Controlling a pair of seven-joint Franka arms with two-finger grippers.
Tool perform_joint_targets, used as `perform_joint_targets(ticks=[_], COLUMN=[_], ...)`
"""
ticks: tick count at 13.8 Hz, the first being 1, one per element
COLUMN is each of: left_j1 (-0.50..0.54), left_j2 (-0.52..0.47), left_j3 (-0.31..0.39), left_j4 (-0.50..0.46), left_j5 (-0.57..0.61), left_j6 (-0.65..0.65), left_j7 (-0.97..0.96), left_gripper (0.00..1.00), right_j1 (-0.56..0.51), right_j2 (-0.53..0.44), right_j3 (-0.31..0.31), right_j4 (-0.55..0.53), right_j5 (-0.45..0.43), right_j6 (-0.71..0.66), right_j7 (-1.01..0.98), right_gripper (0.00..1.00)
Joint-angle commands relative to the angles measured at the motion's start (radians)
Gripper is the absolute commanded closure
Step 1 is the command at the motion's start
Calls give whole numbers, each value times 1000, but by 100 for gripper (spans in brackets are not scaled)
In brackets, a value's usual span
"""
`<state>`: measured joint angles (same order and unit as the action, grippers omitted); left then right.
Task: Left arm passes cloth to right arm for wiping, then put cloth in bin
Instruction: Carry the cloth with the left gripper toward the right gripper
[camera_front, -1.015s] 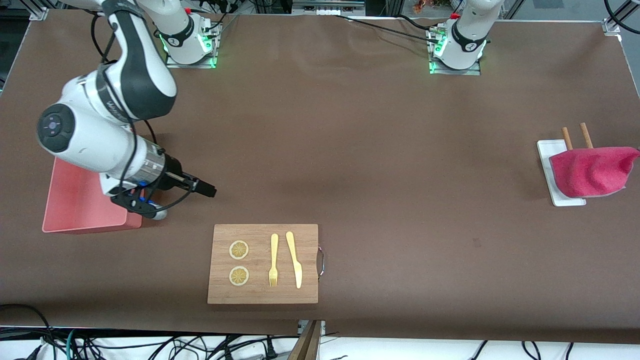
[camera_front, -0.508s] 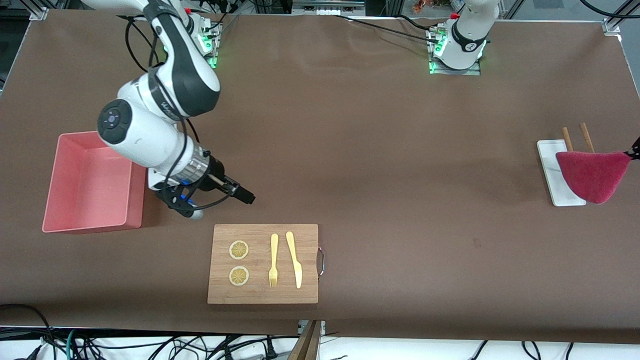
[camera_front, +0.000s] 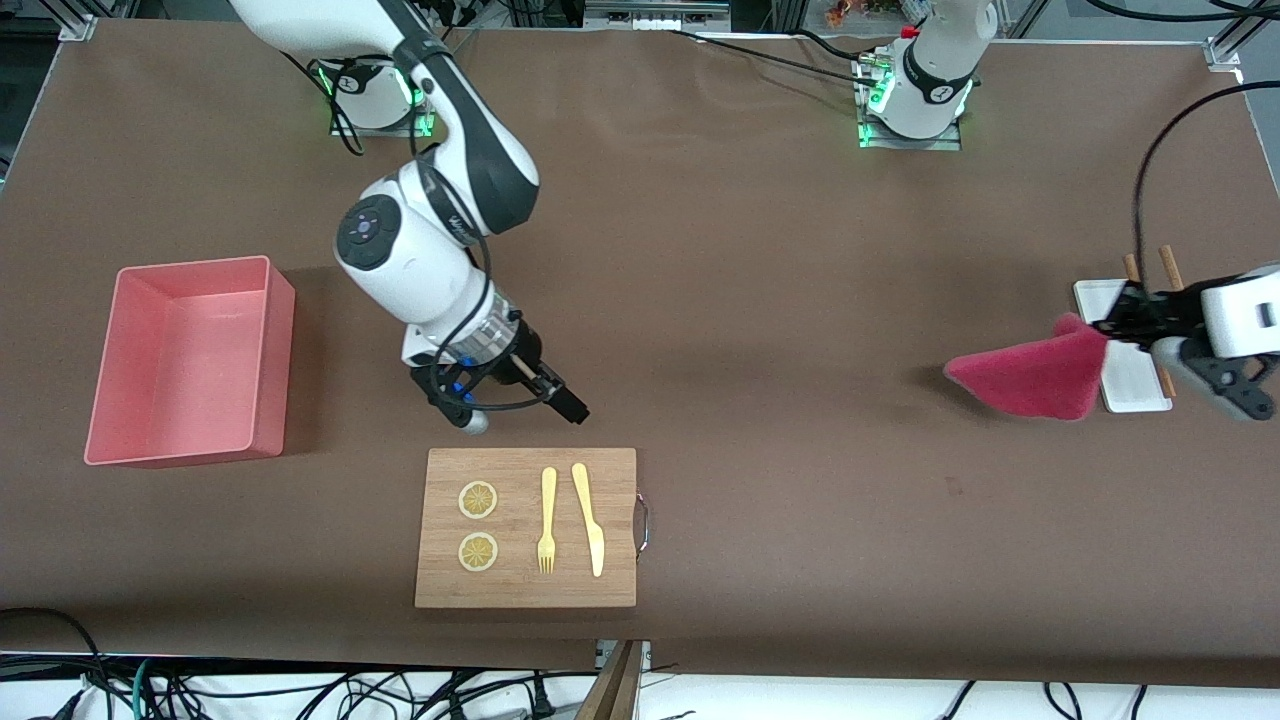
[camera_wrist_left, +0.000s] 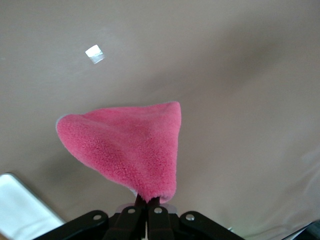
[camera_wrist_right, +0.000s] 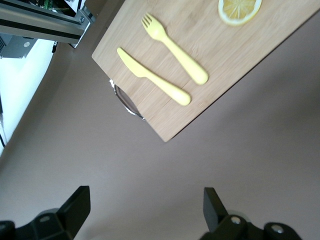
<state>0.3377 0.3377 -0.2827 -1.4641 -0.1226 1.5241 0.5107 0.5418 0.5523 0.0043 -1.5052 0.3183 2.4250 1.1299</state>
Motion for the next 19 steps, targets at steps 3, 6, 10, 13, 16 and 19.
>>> perform_joint_targets(ticks=[3,6,10,13,16,19], left_j1=[-2,-104,-282,-380,-433,-444], left_j2=[-8,1,55,104,145,150], left_j3=[-180,-201,-201,-201,-199,-199], left_j4=[-9,-9,-7,-5,28,34], left_j5=[-49,-141,-198,-252,-252,-247], left_j6=[-1,88,281,430,479,479], left_j7=[-468,-667,-915,-1023,-1041,-1052], left_gripper=[100,100,100,100,100,100], right_j1=[41,46,50,56,61,53], right_j2=[34,38,69,89,104,129], right_j3=[20,51,109,137,137,132], right_j4=[23,25,26,26,28,80], right_j5=[113,120,119,119,119,119], right_j6=[97,108,210,256,261,272], right_j7=[134,224,332,372,375,370], right_gripper=[0,0,0,0,0,0])
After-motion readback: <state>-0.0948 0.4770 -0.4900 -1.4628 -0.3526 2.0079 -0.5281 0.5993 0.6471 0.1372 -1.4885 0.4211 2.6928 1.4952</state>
